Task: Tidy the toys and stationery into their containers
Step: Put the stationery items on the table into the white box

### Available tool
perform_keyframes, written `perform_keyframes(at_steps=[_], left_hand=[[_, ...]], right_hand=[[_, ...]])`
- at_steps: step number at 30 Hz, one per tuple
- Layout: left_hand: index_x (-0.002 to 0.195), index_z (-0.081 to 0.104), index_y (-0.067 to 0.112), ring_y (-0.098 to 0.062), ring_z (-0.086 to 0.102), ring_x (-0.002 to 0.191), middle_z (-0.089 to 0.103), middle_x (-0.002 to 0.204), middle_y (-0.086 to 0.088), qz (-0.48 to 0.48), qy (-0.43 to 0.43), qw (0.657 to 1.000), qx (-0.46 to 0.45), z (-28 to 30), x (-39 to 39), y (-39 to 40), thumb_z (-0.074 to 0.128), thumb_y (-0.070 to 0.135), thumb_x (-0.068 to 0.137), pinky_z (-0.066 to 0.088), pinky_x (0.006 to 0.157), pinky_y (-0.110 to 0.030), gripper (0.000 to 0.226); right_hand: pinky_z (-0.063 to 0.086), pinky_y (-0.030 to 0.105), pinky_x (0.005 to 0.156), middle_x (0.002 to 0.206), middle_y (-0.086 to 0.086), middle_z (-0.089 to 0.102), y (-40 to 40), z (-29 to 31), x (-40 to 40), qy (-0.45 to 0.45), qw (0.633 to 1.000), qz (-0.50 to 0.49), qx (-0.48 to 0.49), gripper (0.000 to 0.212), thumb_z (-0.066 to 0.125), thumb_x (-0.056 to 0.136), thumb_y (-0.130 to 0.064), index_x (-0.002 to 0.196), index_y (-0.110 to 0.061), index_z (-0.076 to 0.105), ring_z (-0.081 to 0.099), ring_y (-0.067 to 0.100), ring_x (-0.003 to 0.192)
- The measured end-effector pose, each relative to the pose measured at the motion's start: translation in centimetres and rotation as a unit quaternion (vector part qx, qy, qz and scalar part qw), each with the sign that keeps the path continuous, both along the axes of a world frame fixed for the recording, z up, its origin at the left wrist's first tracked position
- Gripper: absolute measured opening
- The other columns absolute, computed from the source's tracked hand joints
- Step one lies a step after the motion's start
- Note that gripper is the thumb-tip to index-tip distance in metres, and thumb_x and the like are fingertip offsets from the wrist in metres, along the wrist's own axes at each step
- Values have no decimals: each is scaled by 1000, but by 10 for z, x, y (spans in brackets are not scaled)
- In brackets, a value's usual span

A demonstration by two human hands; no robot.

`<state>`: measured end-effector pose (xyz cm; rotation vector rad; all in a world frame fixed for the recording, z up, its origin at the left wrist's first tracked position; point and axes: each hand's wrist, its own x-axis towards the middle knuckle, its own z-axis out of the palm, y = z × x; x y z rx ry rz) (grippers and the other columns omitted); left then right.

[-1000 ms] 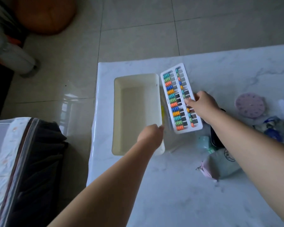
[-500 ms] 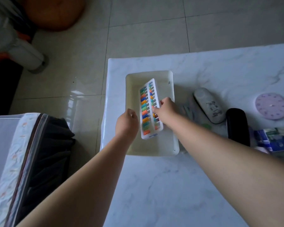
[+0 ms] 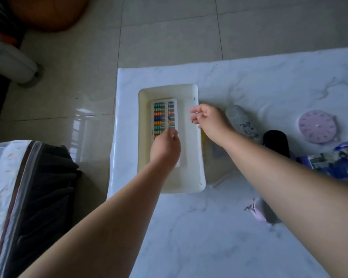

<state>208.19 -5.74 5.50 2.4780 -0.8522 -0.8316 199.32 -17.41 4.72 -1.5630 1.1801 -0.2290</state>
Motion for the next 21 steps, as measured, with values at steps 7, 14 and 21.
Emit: perform_keyframes(at_steps=[7, 14, 21], left_hand=[[119, 57, 24, -25, 63, 87, 67, 103, -5, -32, -11, 999, -4, 2, -46, -54, 40, 17, 91, 49, 66, -29, 34], [115, 61, 18, -25, 51, 110, 54, 119, -6, -41, -99, 993, -48, -11, -83, -81, 45, 6, 84, 45, 88, -33, 37], [127, 54, 8, -34, 57, 111, 63, 119, -16, -43, 73, 994, 70, -26, -131, -113, 42, 22, 97, 43, 81, -32, 35]], right_hand=[[44, 39, 93, 128, 16, 47, -57, -19, -84, 317, 936, -48, -144, 38, 56, 89, -12, 126, -17, 52, 46, 37, 118], [41, 40, 94, 132, 18, 49, -71, -48, -123, 378, 921, 53, -79, 65, 69, 80, -43, 131, -10, 45, 48, 37, 122], [53, 32, 80, 106, 9, 68, -81, -43, -126, 307, 949, 34, 67, 53, 74, 71, -48, 106, -10, 63, 65, 29, 96]])
